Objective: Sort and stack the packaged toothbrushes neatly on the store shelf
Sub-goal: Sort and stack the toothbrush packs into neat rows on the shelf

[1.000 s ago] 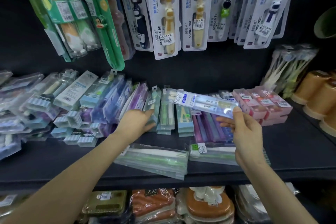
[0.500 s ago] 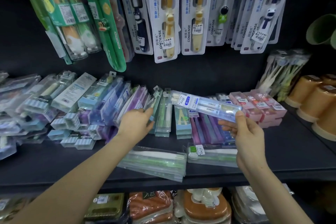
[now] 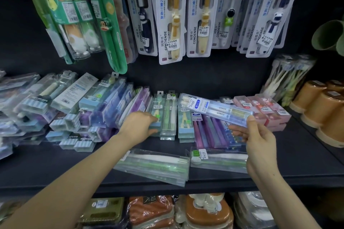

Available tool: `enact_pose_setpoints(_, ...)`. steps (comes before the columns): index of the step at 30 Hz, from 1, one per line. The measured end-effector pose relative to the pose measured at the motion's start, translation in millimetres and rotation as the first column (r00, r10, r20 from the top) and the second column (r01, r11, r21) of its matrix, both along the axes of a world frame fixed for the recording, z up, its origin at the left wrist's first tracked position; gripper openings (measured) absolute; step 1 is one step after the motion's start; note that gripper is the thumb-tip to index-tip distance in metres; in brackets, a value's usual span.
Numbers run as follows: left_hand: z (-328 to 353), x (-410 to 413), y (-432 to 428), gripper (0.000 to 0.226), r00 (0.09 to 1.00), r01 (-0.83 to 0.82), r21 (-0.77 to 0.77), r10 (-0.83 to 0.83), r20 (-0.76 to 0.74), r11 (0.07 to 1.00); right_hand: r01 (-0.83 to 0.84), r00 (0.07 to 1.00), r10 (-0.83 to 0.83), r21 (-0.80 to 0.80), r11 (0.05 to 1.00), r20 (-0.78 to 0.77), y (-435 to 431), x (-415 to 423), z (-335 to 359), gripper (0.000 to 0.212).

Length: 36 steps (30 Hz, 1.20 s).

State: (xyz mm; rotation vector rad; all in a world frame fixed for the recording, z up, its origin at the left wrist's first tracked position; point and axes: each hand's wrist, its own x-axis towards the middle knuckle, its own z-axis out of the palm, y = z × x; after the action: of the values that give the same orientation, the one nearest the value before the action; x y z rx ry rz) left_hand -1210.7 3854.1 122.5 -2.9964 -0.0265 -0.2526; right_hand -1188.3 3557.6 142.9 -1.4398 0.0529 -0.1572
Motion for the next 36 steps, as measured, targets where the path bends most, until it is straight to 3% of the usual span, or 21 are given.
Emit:
enact_pose_setpoints(4, 7.2, -10.3, -5.9, 0.041, 0.987, 0.071, -0.27, -0.029, 0.158, 0.96, -0.012, 0.999, 0.013, 0.037, 0.999, -0.029, -7.0, -0.2, 0.4, 0.033)
enact_pose_setpoints(7, 20.8, -11.4, -27.8, 0.035, 0.954, 0.084, -0.583, 0.104, 0.281, 0.808, -0.042, 0.997, 0.047, 0.087, 0.995, -0.056, -11.6, -3.6, 1.0, 0.034)
enact_pose_setpoints(8, 26.7, -10.2, -38.6, 0.039, 0.96, 0.07, -0.721, 0.149, 0.235, 0.69, -0.057, 0.996, 0.064, 0.103, 0.993, -0.065, -11.1, -6.7, 1.8, 0.034)
enact_pose_setpoints(10, 37.8, -6.3, -64.6, 0.058, 0.989, 0.03, -0.953, 0.127, 0.072, 0.301, -0.097, 0.989, 0.11, 0.134, 0.986, -0.095, -8.1, -14.1, 1.1, 0.033)
enact_pose_setpoints(11, 41.8, -3.7, -77.9, 0.066, 0.996, 0.001, -0.995, 0.094, 0.01, 0.099, -0.128, 0.983, 0.146, 0.153, 0.98, -0.114, -6.0, -17.7, 0.7, 0.034)
enact_pose_setpoints(13, 46.9, 2.5, -101.4, 0.059, 0.997, -0.032, -0.981, 0.059, -0.044, -0.193, -0.184, 0.964, 0.217, 0.203, 0.962, -0.155, -3.2, -22.8, 0.0, 0.035)
enact_pose_setpoints(15, 50.1, 8.2, -118.1, 0.036, 0.996, 0.002, -0.91, 0.086, -0.037, -0.414, -0.22, 0.948, 0.258, 0.202, 0.954, -0.185, -5.0, -26.7, -1.7, 0.03)
enact_pose_setpoints(17, 50.1, 12.7, -127.5, 0.017, 0.991, 0.016, -0.87, 0.123, -0.052, -0.493, -0.213, 0.965, 0.212, 0.009, 0.977, -0.152, -14.3, -26.7, -5.0, 0.015)
enact_pose_setpoints(19, 46.4, 15.7, -133.9, 0.01, 0.992, -0.025, -0.898, 0.103, -0.078, -0.44, -0.213, 0.976, 0.214, -0.32, 0.923, -0.032, -29.2, -26.3, -6.9, 0.037)
enact_pose_setpoints(21, 44.1, 17.4, -140.2, 0.016, 0.991, -0.098, -0.925, 0.05, -0.125, -0.367, -0.198, 0.955, 0.292, -0.63, 0.751, 0.048, -39.5, -27.3, -3.8, 0.057)
enact_pose_setpoints(23, 40.8, 21.1, -146.4, 0.02, 0.987, -0.149, -0.934, 0.016, -0.162, -0.324, -0.117, 0.925, 0.362, -0.819, 0.562, 0.116, -43.1, -28.0, -2.1, 0.06)
enact_pose_setpoints(25, 40.5, 25.9, -151.6, 0.022, 0.983, -0.177, -0.933, -0.021, -0.18, -0.313, 0.025, 0.9, 0.367, -0.868, 0.496, 0.236, -45.0, -23.9, -4.2, 0.056)
enact_pose_setpoints(28, 41.4, 35.9, -151.5, 0.029, 0.985, -0.175, -0.939, -0.049, -0.168, -0.295, 0.181, 0.897, 0.255, -0.827, 0.532, 0.36, -44.5, -8.5, -2.7, 0.045)
enact_pose_setpoints(29, 40.1, 39.0, -146.4, 0.031, 0.989, -0.148, -0.971, -0.005, -0.149, -0.188, 0.21, 0.907, 0.203, -0.814, 0.542, 0.369, -44.0, 0.4, -0.1, 0.04)
enact_pose_setpoints(32, 32.2, 41.6, -115.6, 0.029, 0.986, -0.041, -0.906, 0.165, 0.032, 0.421, 0.227, 0.95, 0.076, -0.836, 0.499, 0.303, -41.4, 31.2, 3.6, 0.029)
enact_pose_setpoints(33, 29.4, 39.3, -104.3, 0.028, 0.978, -0.027, -0.843, 0.191, 0.09, 0.537, 0.217, 0.958, 0.067, -0.855, 0.472, 0.28, -38.6, 40.7, 3.0, 0.025)
enact_pose_setpoints(35, 24.0, 32.3, -83.6, 0.027, 0.962, -0.021, -0.744, 0.216, 0.167, 0.668, 0.188, 0.97, 0.076, -0.908, 0.374, 0.232, -32.8, 55.3, 0.0, 0.01)
enact_pose_setpoints(36, 22.0, 28.1, -74.7, 0.027, 0.954, -0.03, -0.695, 0.228, 0.194, 0.719, 0.17, 0.975, 0.084, -0.939, 0.3, 0.203, -30.8, 59.4, -2.4, 0.017)
